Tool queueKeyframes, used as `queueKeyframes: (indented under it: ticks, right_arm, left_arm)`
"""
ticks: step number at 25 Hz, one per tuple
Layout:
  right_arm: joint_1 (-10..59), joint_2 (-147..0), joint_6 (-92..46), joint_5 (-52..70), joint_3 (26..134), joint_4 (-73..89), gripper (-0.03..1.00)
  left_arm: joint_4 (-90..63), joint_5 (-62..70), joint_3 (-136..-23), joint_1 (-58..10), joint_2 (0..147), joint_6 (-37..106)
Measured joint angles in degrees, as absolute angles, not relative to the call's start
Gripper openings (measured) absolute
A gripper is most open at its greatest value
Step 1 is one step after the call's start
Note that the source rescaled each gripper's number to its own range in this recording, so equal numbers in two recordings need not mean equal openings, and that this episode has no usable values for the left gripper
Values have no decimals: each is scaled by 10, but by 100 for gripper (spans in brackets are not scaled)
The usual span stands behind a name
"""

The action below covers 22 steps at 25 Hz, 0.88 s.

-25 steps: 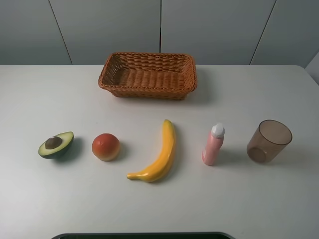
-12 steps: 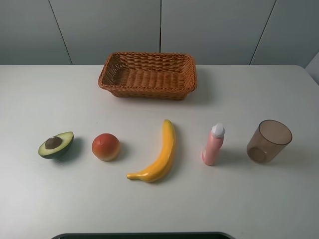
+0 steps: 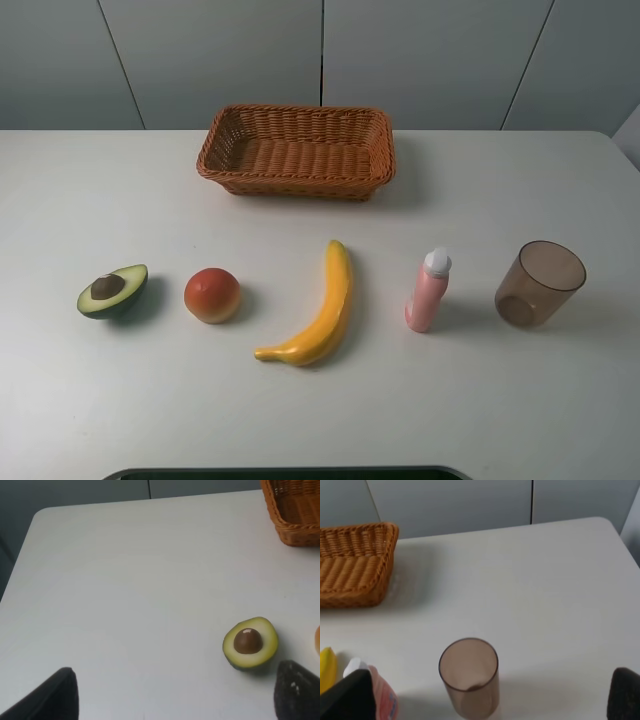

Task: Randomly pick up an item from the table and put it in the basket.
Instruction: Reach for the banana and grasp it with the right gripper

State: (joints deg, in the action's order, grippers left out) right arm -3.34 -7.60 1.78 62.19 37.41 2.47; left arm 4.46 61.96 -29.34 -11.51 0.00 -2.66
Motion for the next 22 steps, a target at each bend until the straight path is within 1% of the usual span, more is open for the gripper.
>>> queueKeyframes:
  ticks: [7, 10, 17, 22]
  right_arm:
    - [-31, -355, -8, 625, 586, 36, 100]
    - [0, -476, -9, 626, 653, 36, 100]
    - [196, -703, 30, 643, 787, 4, 100]
    - [289, -839, 125, 689, 889, 0, 100]
  left_arm:
    - [45, 620, -293, -115, 0, -27]
    - [45, 620, -293, -115, 0, -27]
    - [45, 620, -293, -115, 0, -27]
    - [45, 620, -293, -115, 0, -27]
